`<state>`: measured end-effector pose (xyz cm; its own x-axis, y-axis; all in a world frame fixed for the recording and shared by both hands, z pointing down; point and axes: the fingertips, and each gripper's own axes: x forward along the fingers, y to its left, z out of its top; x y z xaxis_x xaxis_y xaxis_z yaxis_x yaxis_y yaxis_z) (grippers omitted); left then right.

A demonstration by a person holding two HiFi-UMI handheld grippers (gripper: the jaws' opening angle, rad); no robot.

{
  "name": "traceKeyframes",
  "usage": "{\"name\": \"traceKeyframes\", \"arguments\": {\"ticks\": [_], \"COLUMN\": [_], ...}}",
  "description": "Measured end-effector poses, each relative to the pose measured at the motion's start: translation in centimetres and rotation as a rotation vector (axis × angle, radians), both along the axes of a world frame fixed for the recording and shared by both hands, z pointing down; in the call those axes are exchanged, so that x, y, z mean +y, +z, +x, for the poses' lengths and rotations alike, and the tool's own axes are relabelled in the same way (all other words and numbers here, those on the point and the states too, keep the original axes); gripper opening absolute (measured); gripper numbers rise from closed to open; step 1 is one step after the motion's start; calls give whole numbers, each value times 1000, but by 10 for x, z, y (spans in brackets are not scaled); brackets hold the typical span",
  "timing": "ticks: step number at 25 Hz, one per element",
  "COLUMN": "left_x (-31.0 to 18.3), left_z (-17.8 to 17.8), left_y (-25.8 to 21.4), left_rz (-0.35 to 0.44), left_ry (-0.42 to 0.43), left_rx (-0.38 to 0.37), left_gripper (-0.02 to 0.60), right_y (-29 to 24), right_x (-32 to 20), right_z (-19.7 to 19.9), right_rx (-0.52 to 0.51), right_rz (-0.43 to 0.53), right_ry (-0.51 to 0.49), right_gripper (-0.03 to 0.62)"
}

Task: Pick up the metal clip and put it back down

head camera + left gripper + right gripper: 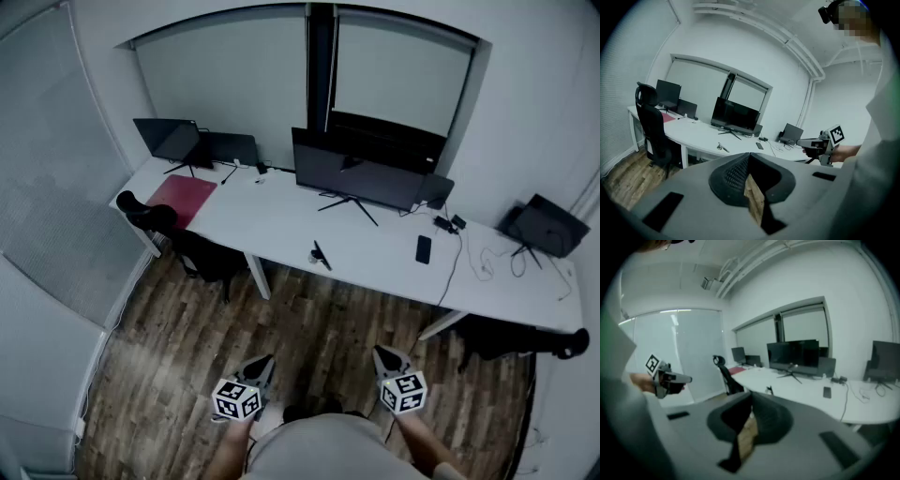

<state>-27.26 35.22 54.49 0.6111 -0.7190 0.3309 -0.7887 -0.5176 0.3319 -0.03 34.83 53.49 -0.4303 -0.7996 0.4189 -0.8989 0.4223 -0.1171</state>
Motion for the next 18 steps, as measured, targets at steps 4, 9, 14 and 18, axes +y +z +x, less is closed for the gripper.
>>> {"name": "traceKeyframes", "arguments": {"ticks": [4, 9, 14, 18], "left_x": [-1, -2, -3, -4], "left_z": [4, 11, 20, 31], "left_y": [1, 2, 4, 4], "left_rz": [-2, -4, -7, -10], "left_ry": [-3, -10, -16, -25], "left_rx": [-3, -8, -17, -25], "left_gripper": [32, 32, 32, 32], "right_y": [1, 1, 3, 8], "right_x": [-3, -4, -9, -12], "right_z": [5, 10, 19, 31], "right_rx": [-8, 0, -35, -53], "right_rz": [13, 2, 9, 4], "right_ry": [1, -9, -17, -27], "right_gripper": [32, 32, 34, 34]}}
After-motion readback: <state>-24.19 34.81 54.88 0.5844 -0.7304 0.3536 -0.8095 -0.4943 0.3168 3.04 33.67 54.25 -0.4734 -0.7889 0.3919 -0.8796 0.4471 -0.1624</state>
